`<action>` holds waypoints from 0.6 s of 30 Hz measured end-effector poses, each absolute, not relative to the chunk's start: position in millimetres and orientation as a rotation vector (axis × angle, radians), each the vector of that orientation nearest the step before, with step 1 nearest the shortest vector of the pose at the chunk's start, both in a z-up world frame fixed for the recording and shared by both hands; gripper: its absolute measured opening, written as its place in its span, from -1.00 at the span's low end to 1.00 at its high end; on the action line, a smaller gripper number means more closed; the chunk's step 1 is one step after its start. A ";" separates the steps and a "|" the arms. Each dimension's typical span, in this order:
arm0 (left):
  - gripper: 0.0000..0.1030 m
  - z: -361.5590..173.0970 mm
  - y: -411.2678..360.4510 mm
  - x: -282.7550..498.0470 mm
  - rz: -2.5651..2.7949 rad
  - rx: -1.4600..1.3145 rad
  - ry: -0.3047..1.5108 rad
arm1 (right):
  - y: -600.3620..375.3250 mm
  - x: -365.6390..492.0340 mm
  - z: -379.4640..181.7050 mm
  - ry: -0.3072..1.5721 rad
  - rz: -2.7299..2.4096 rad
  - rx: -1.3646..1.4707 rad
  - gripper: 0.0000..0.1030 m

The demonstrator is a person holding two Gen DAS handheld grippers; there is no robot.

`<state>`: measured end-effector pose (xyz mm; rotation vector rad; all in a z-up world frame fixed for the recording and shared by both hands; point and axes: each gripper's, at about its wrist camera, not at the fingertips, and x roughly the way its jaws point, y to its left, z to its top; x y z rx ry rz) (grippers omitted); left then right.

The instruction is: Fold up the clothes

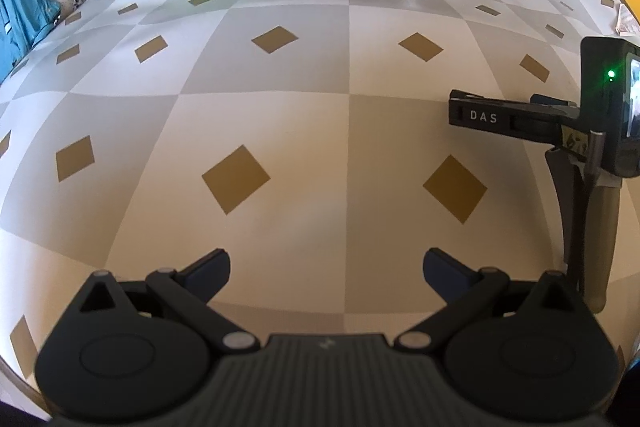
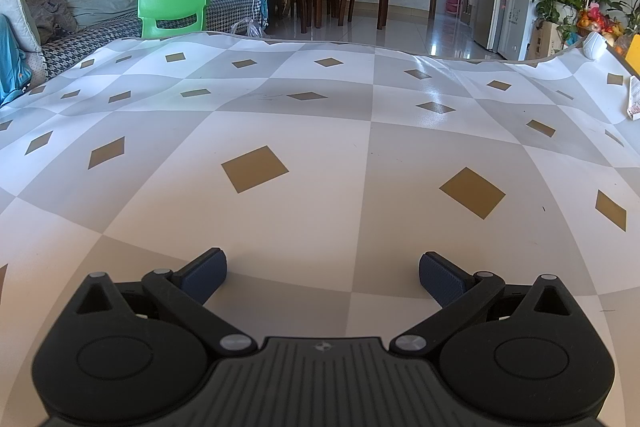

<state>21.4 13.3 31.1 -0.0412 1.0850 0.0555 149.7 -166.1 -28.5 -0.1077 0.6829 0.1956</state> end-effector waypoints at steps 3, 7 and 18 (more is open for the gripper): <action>1.00 30.7 12.6 20.4 0.066 -0.026 1.081 | -166.1 149.7 -28.5 0.683 0.196 -0.108 0.99; 1.00 30.1 13.3 20.5 0.073 -0.032 1.081 | -166.1 149.7 -28.5 0.683 0.196 -0.108 0.99; 0.99 35.0 11.0 18.8 0.086 -0.020 1.056 | -166.1 149.7 -28.5 0.683 0.196 -0.108 0.99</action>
